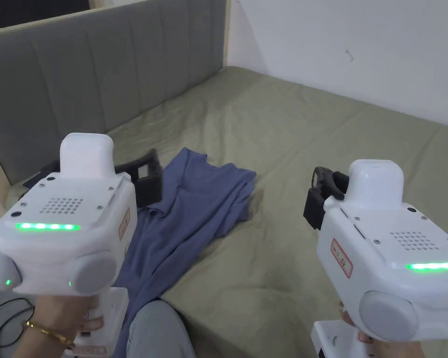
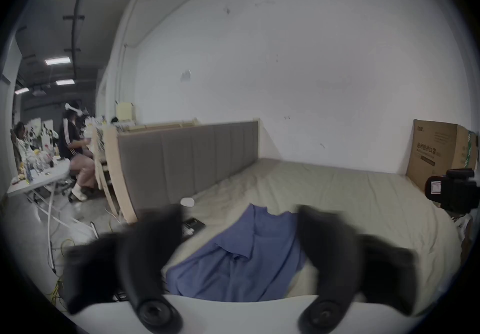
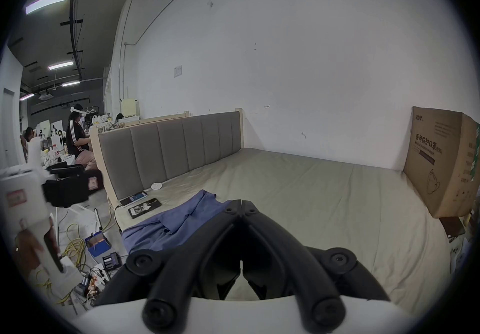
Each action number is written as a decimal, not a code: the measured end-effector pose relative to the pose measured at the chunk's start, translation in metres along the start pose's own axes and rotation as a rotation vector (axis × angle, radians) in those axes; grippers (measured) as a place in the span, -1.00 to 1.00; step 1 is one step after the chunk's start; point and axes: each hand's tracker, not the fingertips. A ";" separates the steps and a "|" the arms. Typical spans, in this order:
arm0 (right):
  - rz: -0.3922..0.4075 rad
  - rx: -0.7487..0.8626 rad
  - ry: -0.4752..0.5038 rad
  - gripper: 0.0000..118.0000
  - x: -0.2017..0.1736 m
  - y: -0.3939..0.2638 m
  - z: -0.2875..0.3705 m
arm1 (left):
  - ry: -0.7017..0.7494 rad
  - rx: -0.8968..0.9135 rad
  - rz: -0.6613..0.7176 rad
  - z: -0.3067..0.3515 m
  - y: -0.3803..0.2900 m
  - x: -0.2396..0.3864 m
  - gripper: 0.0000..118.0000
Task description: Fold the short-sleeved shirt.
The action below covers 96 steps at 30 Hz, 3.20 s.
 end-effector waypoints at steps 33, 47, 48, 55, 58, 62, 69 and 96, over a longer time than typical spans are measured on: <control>-0.141 -0.230 -0.205 -1.00 0.093 -0.044 -0.057 | -0.102 -0.887 0.013 -0.389 -0.088 0.060 -0.99; -0.104 -0.095 -0.257 -1.00 0.076 -0.018 0.045 | -0.256 -0.372 0.124 -0.208 0.078 0.032 -0.99; -0.108 -0.085 -0.260 -1.00 0.076 -0.017 0.053 | -0.287 -0.341 0.118 -0.194 0.092 0.032 -0.99; -0.077 0.010 -0.332 -1.00 0.079 -0.002 0.108 | -0.482 -0.078 0.122 -0.101 0.214 0.057 -0.99; -0.068 0.063 -0.376 -1.00 0.084 0.008 0.132 | -0.585 0.025 0.107 -0.074 0.267 0.077 -0.99; -0.067 0.115 -0.455 -1.00 0.096 0.018 0.159 | -0.678 0.079 0.155 -0.050 0.326 0.113 -0.99; -0.079 0.157 -0.564 -1.00 0.119 0.023 0.197 | -0.702 0.141 0.085 -0.014 0.378 0.201 -0.99; -0.214 -0.041 -0.743 -1.00 0.184 -0.044 0.216 | -0.689 -0.951 -0.539 -0.104 -0.142 0.417 -0.94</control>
